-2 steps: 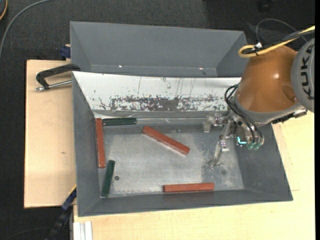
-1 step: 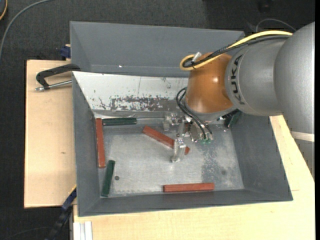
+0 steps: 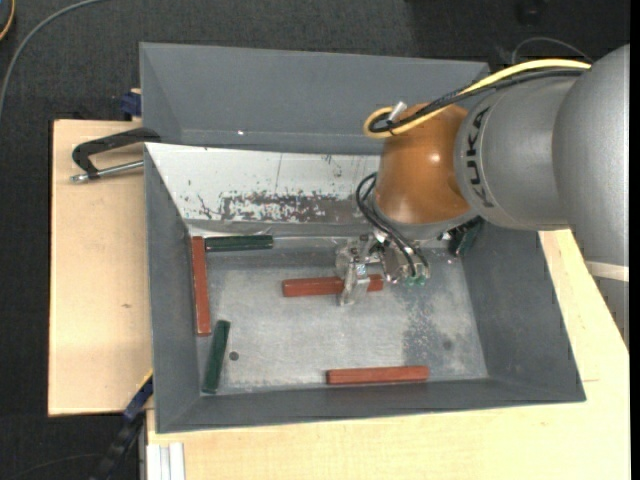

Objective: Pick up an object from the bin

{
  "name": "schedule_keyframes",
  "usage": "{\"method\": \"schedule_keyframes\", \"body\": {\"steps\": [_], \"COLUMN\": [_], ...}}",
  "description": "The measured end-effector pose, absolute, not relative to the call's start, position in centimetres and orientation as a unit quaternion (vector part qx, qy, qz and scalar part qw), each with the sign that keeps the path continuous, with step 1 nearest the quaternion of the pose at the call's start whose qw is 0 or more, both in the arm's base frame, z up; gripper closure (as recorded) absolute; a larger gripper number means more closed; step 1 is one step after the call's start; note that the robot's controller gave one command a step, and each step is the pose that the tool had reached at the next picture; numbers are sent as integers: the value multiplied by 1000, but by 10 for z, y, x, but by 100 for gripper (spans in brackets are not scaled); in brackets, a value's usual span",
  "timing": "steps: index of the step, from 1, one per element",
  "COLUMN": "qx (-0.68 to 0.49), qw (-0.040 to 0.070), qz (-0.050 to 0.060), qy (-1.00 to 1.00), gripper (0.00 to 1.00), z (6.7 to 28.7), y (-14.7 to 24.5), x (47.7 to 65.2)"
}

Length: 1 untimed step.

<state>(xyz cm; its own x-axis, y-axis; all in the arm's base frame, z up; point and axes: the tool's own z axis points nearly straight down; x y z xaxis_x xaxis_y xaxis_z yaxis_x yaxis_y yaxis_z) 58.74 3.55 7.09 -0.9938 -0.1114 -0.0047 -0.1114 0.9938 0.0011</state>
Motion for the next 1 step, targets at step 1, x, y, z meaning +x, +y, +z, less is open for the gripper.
{"method": "schedule_keyframes", "body": {"steps": [1], "qx": [-72], "qw": [8], "qz": [0], "qy": [997], "gripper": [100], "z": [239], "y": [41], "x": [598]}}
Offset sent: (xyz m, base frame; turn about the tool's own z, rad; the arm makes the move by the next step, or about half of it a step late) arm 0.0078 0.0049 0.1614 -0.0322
